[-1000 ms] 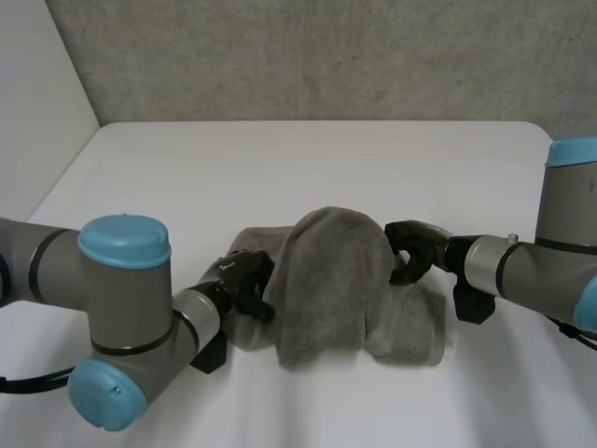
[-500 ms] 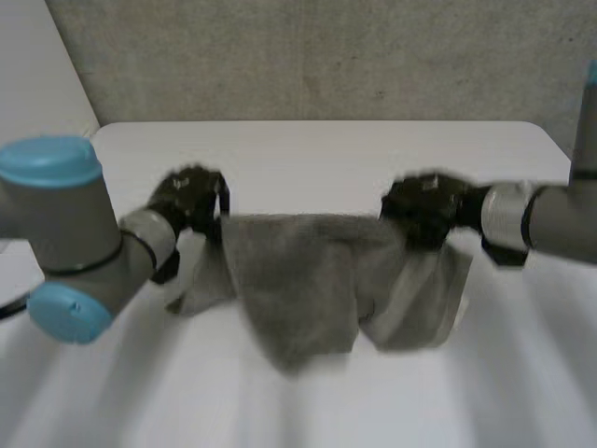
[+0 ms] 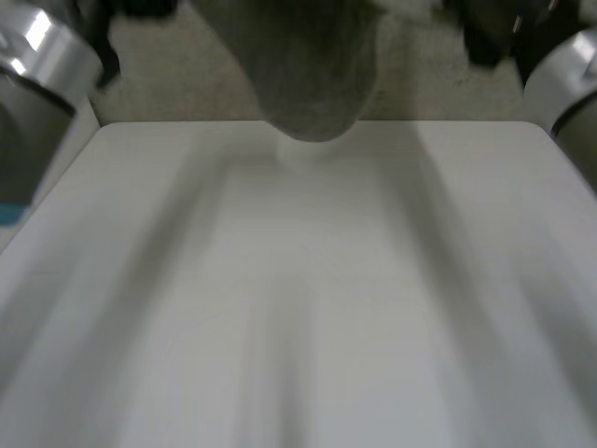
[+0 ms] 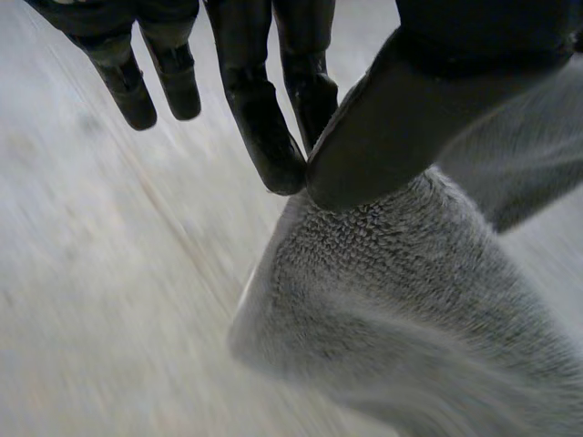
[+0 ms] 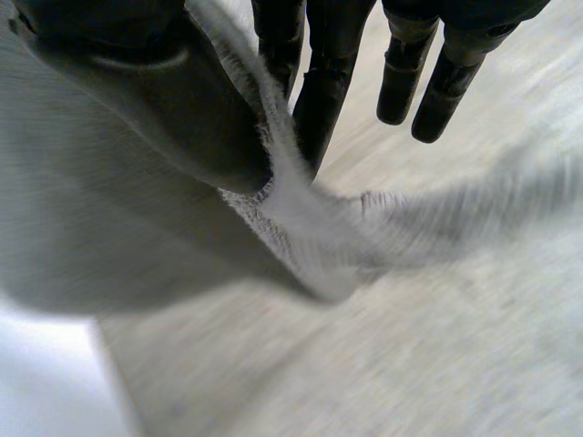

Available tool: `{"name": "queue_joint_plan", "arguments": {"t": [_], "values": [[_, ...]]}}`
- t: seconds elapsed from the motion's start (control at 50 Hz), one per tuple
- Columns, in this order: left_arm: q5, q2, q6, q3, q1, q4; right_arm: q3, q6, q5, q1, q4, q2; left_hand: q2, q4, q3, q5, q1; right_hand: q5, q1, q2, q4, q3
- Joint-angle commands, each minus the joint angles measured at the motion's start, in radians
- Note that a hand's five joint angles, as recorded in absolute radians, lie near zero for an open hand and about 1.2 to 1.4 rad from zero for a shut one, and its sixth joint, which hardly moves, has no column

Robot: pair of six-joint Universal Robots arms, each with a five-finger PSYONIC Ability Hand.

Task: Fold the towel.

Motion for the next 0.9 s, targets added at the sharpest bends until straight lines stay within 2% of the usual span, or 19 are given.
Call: {"name": "queue_joint_plan", "arguments": {"t": [0.02, 0.06, 0.08, 0.1, 0.12, 0.16, 0.32, 0.56, 0.58, 0.6, 0.62, 0.64, 0.68, 0.9], "values": [[0.034, -0.101, 0.171, -0.194, 0.011, -0.015, 0.23, -0.1, -0.014, -0.016, -0.001, 0.002, 0.098, -0.056, -0.042, 0.074, 0.1, 0.073, 0.098, 0.119, -0.078, -0.05], [0.037, -0.168, 0.299, -0.265, 0.011, -0.023, 0.325, -0.141, -0.03, -0.016, -0.027, 0.008, 0.098, -0.056, -0.042, 0.074, 0.1, 0.073, 0.098, 0.119, -0.078, -0.05], [0.037, -0.168, 0.299, -0.266, 0.011, -0.023, 0.325, -0.141, -0.03, -0.016, -0.027, 0.008, 0.098, -0.056, -0.042, 0.074, 0.1, 0.073, 0.098, 0.119, -0.078, -0.05], [0.036, -0.2, 0.36, -0.292, 0.014, -0.029, 0.366, -0.16, -0.037, -0.018, -0.041, 0.014, 0.098, -0.056, -0.042, 0.074, 0.1, 0.073, 0.098, 0.119, -0.078, -0.05], [0.036, -0.201, 0.361, -0.292, 0.014, -0.029, 0.367, -0.16, -0.037, -0.018, -0.041, 0.014, 0.098, -0.056, -0.042, 0.074, 0.1, 0.073, 0.098, 0.119, -0.078, -0.05], [0.026, -0.254, 0.442, -0.328, 0.011, -0.05, 0.446, -0.181, -0.04, -0.031, -0.064, 0.038, 0.098, -0.056, -0.042, 0.074, 0.1, 0.073, 0.098, 0.119, -0.078, -0.05], [0.006, -0.371, 0.464, -0.344, -0.038, -0.113, 0.52, -0.206, -0.024, -0.027, -0.067, 0.156, 0.098, -0.056, -0.042, 0.074, 0.1, 0.073, 0.098, 0.119, -0.078, -0.05], [-0.081, -0.368, 0.47, -0.341, -0.044, -0.115, 0.537, -0.183, -0.019, -0.045, -0.056, 0.094, 0.098, -0.056, -0.042, 0.074, 0.1, 0.073, 0.098, 0.119, -0.078, -0.05], [-0.093, -0.366, 0.47, -0.341, -0.042, -0.114, 0.539, -0.177, -0.019, -0.05, -0.047, 0.081, -0.078, -0.056, -0.042, -0.103, -0.077, 0.073, 0.098, 0.119, -0.078, -0.05], [-0.104, -0.366, 0.47, -0.342, -0.041, -0.113, 0.54, -0.166, -0.019, -0.057, -0.035, 0.075, -0.414, -0.056, -0.042, -0.439, -0.413, 0.073, 0.098, 0.119, -0.078, -0.05], [-0.104, -0.366, 0.47, -0.342, -0.041, -0.113, 0.54, -0.166, -0.019, -0.057, -0.035, 0.075, -0.418, -0.056, -0.042, -0.442, -0.416, 0.073, 0.098, 0.119, -0.078, -0.05], [-0.113, -0.366, 0.471, -0.344, -0.042, -0.113, 0.54, -0.149, -0.021, -0.062, -0.022, 0.068, -0.752, -0.056, -0.042, -0.777, -0.751, 0.073, 0.098, 0.119, -0.078, -0.05], [-0.124, -0.366, 0.471, -0.345, -0.044, -0.113, 0.54, -0.135, -0.021, -0.067, -0.01, 0.06, -0.843, -0.056, -0.042, -0.867, -0.841, 0.073, 0.098, 0.119, -0.078, -0.05], [-0.141, -0.366, 0.502, -0.353, -0.055, -0.11, 0.548, -0.1, -0.03, -0.076, 0.013, 0.034, -0.841, -0.056, -0.042, -0.865, -0.839, 0.073, 0.098, 0.119, -0.078, -0.05]]}}
